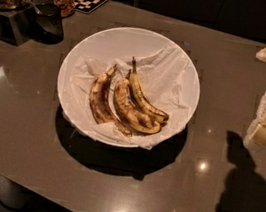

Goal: Pick banana from white bowl

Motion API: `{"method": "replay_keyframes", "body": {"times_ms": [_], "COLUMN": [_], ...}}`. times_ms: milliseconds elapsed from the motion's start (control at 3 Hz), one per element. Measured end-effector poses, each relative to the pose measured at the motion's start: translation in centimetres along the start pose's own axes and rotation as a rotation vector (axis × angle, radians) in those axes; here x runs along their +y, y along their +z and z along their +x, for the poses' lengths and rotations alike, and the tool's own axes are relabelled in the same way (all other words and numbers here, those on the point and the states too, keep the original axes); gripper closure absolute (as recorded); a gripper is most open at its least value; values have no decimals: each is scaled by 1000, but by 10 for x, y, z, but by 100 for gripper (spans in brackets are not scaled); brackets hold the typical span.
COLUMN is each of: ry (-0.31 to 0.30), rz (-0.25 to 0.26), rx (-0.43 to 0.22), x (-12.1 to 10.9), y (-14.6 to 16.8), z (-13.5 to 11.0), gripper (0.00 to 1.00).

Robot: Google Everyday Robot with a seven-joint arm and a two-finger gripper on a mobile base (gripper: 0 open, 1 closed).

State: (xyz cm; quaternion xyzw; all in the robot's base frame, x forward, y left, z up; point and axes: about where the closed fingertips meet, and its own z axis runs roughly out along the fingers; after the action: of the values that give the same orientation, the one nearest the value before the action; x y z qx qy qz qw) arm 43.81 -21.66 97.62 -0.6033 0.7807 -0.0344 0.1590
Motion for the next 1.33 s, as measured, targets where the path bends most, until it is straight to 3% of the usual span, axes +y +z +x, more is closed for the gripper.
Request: {"method": "replay_keyframes", "body": {"times_ms": [333,667,1000,1333], "ry": [-10,-6,42,63], "rz": [14,-10,-20,-1], "rx": [7,99,204,269], "x": [1,4,1,-2], "y": [-2,5,14,23], "z": [-3,-18,-31,-45], "gripper": [0,0,0,0]}}
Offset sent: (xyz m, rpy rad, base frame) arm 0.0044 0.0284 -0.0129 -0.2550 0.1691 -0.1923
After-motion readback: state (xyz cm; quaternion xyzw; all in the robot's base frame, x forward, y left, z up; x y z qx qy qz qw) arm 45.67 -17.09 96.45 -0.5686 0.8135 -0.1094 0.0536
